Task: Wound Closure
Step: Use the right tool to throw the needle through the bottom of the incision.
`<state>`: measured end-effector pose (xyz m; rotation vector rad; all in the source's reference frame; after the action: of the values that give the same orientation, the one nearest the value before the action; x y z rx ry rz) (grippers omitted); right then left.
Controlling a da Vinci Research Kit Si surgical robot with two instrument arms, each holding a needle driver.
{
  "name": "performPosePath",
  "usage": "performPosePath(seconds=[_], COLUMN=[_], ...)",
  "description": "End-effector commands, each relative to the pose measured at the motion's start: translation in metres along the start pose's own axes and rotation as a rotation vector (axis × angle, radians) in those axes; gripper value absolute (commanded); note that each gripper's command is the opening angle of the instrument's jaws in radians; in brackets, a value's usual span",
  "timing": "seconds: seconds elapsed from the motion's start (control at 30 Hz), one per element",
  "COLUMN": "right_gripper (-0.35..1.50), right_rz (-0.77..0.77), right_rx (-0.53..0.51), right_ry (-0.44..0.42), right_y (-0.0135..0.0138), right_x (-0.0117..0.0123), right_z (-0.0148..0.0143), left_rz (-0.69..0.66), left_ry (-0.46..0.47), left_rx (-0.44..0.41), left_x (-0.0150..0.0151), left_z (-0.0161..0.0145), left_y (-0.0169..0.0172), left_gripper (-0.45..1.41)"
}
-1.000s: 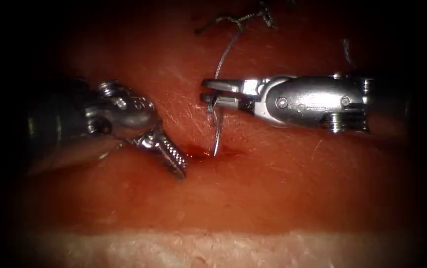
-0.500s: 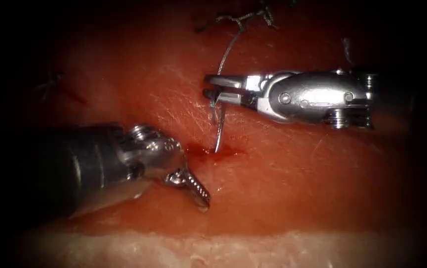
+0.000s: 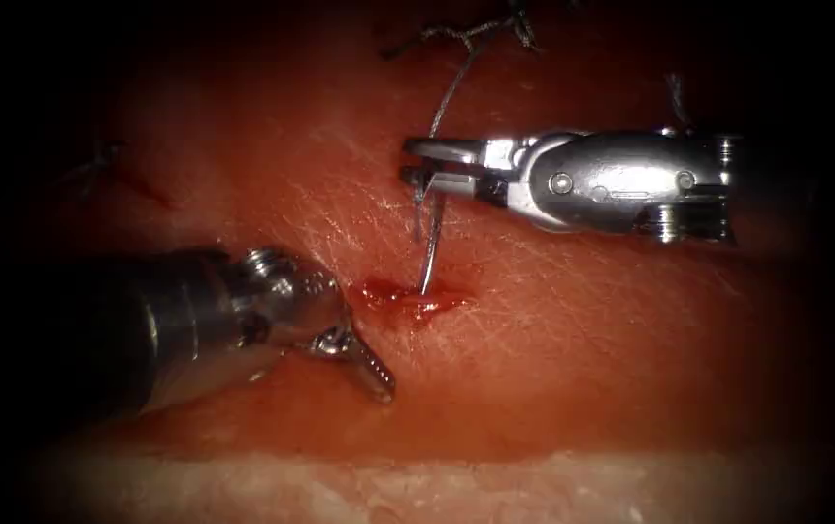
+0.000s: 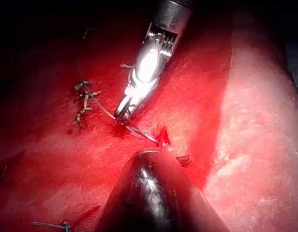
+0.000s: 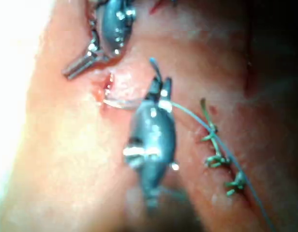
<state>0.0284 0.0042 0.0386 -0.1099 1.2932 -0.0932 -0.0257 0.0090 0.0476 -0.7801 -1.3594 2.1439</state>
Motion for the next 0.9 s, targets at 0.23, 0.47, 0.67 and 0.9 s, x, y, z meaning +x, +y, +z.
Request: performPosePath(seconds=[0.23,0.47,0.67,0.9], right_gripper=[-0.35,-0.35,-0.35,-0.35], right_rz=[0.029,0.071,0.131,0.238], right_rx=[-0.009,0.002,0.002,-0.005], right_ry=[0.011,0.021,0.034,0.039], right_y=[0.0000,-0.0003,-0.0003,-0.0002], right_x=[-0.0004,-0.0001,-0.0001,-0.0002], right_z=[0.0009,0.0009,0.0010,0.0009], left_rz=[0.001,0.001,-0.001,0.000], left_ry=[0.000,-0.002,0.002,0.002], left_rx=[-0.005,-0.012,-0.013,-0.013], left_x=[0.0005,0.0008,0.0010,0.0009], left_z=[0.0001,-0.0005,-0.0009,-0.0009], left_y=[-0.0002,0.0002,0.0004,0.0004], left_gripper=[0.09,0.09,0.06,0.02])
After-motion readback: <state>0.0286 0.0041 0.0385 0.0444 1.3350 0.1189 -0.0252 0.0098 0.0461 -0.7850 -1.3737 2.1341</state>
